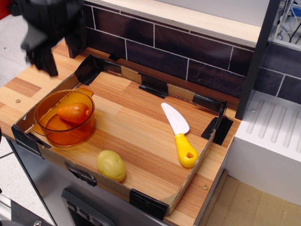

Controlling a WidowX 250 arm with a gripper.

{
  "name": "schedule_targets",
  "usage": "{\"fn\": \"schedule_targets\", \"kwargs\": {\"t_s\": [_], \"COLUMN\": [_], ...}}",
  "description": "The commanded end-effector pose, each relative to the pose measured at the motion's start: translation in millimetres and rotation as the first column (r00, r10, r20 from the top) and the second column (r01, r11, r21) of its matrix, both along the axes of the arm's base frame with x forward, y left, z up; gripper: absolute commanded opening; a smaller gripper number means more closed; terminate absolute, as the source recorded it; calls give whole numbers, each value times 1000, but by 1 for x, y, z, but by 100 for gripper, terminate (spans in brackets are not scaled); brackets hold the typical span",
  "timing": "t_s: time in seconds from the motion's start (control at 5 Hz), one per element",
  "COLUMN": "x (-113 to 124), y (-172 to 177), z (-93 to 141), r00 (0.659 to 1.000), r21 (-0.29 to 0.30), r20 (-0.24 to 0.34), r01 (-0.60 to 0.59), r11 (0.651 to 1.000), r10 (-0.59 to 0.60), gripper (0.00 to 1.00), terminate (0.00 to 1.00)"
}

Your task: Put carrot in pot

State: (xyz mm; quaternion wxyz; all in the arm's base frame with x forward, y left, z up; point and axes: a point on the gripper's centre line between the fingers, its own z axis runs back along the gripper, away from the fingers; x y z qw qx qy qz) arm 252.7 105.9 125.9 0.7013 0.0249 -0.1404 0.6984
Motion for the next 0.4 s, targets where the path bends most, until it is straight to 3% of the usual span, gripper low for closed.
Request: {"fn": "schedule_targets", "kwargs": {"t_s": [0.0, 0.2], "x": [30, 30], "y": [3, 3], "z": [25, 25], "r00": [999, 999], "r21": [28, 28], "r20": [-6, -6], "r01": [53, 53], "r11": [998, 998], "r10": [-53, -53], "gripper": [100, 100], "terminate": [0, 100]}}
